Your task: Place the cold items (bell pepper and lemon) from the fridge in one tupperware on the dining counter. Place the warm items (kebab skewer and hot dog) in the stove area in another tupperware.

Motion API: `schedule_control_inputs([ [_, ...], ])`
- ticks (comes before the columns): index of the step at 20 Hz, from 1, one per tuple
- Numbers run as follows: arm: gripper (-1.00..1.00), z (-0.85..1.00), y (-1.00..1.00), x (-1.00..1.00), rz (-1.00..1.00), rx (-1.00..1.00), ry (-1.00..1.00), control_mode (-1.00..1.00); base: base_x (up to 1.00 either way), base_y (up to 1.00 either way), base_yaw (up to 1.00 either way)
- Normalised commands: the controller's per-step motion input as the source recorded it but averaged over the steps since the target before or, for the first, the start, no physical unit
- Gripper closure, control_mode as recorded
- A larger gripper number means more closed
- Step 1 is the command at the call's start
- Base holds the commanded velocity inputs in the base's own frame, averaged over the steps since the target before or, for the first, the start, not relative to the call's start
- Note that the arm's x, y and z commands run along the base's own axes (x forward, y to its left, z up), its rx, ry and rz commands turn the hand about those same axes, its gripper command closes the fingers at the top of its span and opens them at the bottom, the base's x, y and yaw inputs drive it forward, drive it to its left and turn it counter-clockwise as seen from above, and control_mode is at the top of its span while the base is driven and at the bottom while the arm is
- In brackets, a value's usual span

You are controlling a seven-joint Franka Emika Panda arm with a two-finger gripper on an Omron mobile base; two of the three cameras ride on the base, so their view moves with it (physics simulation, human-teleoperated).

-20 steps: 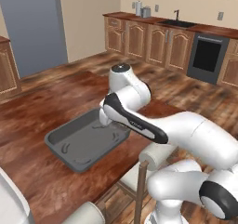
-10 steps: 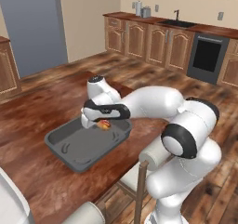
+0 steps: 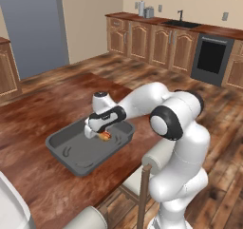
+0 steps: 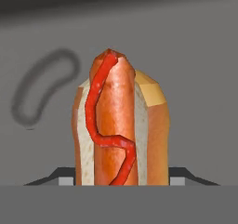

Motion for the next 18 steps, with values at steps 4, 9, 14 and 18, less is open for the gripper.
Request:
schedule_control_inputs([
  [4,1.00,-0.40,-0.04,0.14,0.00,0.09,-0.03,-1.00,0.00,0.00,0.00],
  [9,-1.00,0.01,-0.10,0.06,-0.02,0.15,-0.18,-1.00,0.00,0.00,0.00],
  [14,-1.00,0.36,-0.04,0.07,0.00,0.20,-0.29,-1.00,0.00,0.00,0.00],
  [18,-1.00,0.55,-0.01,0.30,0.00,0.11,-0.16,-1.00,0.00,0.00,0.00],
])
